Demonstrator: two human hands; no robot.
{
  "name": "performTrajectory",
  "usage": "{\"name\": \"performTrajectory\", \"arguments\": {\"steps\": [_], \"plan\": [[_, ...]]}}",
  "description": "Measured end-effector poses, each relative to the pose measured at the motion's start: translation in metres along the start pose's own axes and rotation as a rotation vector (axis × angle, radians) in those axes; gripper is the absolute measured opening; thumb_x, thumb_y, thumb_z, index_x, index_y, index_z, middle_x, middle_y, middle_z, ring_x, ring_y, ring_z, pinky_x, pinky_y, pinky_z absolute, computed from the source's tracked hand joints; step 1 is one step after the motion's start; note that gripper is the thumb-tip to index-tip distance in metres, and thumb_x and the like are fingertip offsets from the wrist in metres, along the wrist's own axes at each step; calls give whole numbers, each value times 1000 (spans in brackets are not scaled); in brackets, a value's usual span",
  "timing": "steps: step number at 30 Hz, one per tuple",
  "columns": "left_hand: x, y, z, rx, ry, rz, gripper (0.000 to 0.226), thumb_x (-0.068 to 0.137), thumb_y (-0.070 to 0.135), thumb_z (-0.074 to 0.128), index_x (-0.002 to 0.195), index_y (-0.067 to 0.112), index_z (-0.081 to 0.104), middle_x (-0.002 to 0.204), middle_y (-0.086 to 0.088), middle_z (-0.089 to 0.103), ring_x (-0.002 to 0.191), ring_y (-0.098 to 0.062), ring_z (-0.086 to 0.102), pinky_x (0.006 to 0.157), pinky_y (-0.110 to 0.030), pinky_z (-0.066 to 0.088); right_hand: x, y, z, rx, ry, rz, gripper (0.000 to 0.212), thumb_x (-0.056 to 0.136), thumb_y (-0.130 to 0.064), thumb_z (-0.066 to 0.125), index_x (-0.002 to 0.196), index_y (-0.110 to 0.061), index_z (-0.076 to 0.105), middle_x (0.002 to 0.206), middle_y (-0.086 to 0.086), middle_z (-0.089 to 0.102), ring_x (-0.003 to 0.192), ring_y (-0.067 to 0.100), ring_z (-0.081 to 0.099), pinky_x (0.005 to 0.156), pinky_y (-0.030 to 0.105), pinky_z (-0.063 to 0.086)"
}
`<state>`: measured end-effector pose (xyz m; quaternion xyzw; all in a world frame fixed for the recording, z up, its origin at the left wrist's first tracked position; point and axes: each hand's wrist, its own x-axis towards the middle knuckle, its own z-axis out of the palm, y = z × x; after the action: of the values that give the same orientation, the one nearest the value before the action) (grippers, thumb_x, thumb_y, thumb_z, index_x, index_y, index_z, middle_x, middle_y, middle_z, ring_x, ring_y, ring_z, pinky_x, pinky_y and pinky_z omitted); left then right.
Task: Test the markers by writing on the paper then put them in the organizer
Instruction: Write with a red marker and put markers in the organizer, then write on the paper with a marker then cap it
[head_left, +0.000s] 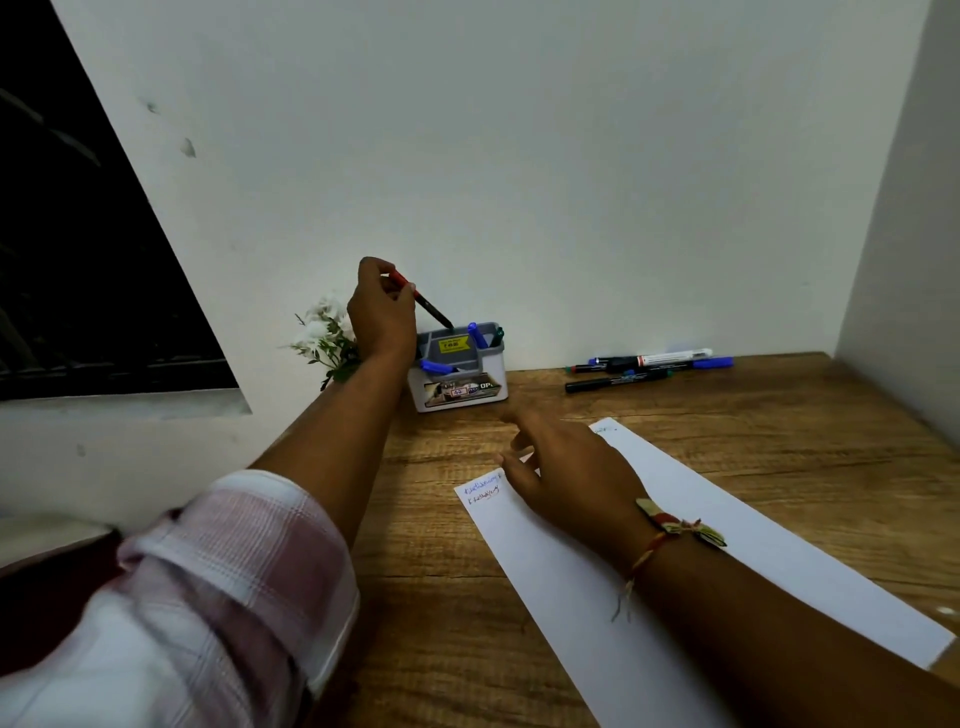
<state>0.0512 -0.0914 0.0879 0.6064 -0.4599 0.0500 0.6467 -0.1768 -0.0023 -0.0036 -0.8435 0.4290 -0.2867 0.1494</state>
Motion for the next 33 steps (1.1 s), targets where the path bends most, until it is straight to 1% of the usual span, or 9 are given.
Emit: {"name": "performTrajectory", "arguments": {"steps": [6,10,15,17,19,23,26,30,33], "plan": [[-2,-13,8,186,-110,-47,13,94,10,62,107,10,62,98,-3,67,82,-14,59,57,-7,37,0,-2,-1,-12,2,0,47,102,-44,57,147,-33,46,131,-6,68,118,16,62,97,41,55],[-2,-23,10,343,-164,-60,20,95,23,62,111,14,70,116,-6,69,106,-23,63,88,-34,51,0,-2,-1,-17,-13,1,48,103,-45,56,148,-33,45,134,-5,67,119,17,63,98,41,54],[-12,-25,5,451,-173,9,28,96,31,60,117,15,70,130,-6,62,124,-27,54,108,-45,36,0,-3,-2,-18,-32,7,51,102,-45,57,150,-33,45,136,-5,66,120,17,63,99,39,54],[-25,-16,0,438,-122,87,28,96,30,57,119,17,66,129,-4,60,124,-24,52,107,-43,31,-1,-3,-2,-22,-42,19,50,102,-45,58,149,-32,46,136,-5,66,120,16,63,99,38,54],[-49,-6,-4,354,-82,62,21,93,27,57,110,20,67,122,-3,62,117,-24,54,104,-45,38,-2,-4,-3,-21,-50,27,49,102,-44,58,148,-31,47,136,-4,66,119,17,63,99,39,54],[-106,19,-19,132,-73,-307,2,83,32,57,81,32,58,104,4,64,100,-22,61,93,-48,50,-4,-7,-4,-22,-42,35,44,102,-41,59,144,-30,52,132,-3,68,117,17,63,97,39,54],[-150,25,-35,68,-192,-427,8,90,25,60,84,29,59,96,6,65,93,-16,61,83,-33,50,-5,-8,-2,-18,-22,42,40,101,-39,60,139,-28,56,128,-3,70,115,18,64,95,40,55],[-175,10,-52,262,-382,-144,7,90,17,60,87,24,61,98,3,62,85,-12,57,70,-27,42,-5,-7,-1,-13,2,55,31,99,-35,63,128,-24,64,120,0,72,112,21,65,93,40,55],[-174,5,-49,307,-499,-61,4,89,16,62,89,20,64,97,2,61,83,-13,57,68,-26,42,-1,-10,-6,16,44,92,31,99,-30,65,126,-17,68,119,4,73,110,23,67,93,37,55]]}}
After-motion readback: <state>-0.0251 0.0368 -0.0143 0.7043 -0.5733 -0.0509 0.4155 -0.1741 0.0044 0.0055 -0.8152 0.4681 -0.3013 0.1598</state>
